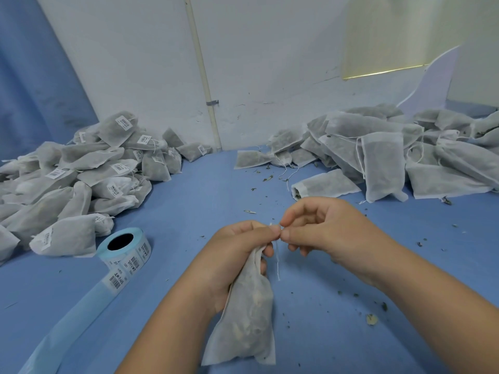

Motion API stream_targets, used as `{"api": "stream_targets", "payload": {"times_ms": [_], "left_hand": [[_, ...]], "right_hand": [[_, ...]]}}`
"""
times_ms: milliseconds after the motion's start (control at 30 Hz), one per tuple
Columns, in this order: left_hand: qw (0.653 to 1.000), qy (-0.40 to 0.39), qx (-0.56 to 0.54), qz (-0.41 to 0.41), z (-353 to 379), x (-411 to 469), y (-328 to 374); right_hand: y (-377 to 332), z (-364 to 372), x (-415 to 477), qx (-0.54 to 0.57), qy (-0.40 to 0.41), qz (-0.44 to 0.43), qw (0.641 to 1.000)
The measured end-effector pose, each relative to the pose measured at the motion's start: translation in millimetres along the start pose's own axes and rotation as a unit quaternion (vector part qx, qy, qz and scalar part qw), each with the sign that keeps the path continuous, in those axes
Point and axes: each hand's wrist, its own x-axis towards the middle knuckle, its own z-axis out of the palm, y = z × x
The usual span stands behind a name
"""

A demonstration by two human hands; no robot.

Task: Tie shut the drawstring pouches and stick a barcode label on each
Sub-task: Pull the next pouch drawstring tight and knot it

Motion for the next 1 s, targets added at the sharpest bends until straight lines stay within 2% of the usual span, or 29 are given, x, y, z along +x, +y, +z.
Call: {"api": "stream_targets", "payload": {"times_ms": [233, 367, 500, 600, 733, 867, 1000], "left_hand": [[0.995, 0.027, 0.079, 0.046, 1.0, -3.2, 1.1], [0.991, 0.025, 0.115, 0.061, -0.1, -4.6, 2.8], [0.981, 0.056, 0.170, 0.076, 0.2, -3.8, 1.9], [0.964, 0.098, 0.226, 0.095, 0.8, -2.2, -0.1], [0.955, 0.134, 0.231, 0.131, 3.1, -1.9, -1.8], [0.954, 0.137, 0.222, 0.149, 4.8, -3.5, -0.7], [0.958, 0.118, 0.227, 0.127, 3.9, -2.2, 0.3]], "right_hand": [[4.2, 9.2, -0.7, -0.157, 0.038, -0.069, 0.985], [4.9, 9.1, -1.5, -0.204, 0.032, -0.062, 0.977], [6.4, 8.6, -1.6, -0.230, 0.019, -0.038, 0.972], [7.6, 7.2, -0.5, -0.234, 0.012, -0.026, 0.972], [6.3, 6.3, -0.1, -0.214, -0.006, 0.002, 0.977], [2.8, 6.1, -1.1, -0.189, -0.010, 0.020, 0.982], [1.2, 5.7, -1.1, -0.178, 0.000, 0.026, 0.984]]}}
